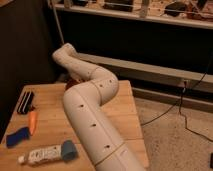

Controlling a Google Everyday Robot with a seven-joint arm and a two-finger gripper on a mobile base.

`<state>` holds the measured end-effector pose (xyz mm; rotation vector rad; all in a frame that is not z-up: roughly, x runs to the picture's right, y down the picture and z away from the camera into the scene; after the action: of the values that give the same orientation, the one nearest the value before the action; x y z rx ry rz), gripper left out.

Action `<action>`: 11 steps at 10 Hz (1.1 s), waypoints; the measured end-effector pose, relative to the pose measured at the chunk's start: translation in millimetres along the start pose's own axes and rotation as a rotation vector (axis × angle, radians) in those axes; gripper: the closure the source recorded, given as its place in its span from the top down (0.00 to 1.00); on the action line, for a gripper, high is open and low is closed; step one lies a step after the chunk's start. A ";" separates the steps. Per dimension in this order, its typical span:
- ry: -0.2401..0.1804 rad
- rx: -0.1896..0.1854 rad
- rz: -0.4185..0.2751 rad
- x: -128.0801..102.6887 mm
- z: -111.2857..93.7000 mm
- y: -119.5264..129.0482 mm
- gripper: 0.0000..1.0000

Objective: Drag the ceramic bowl in a circle

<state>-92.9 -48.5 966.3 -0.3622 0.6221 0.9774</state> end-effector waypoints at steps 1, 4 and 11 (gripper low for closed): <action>0.029 0.025 -0.009 18.1 3.4 -16.1 0.00; 0.090 0.058 -0.085 81.6 -0.1 -22.5 0.00; 0.111 -0.132 -0.273 176.6 -13.0 123.3 0.00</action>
<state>-130.4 124.2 842.5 -0.6055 0.5918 0.7418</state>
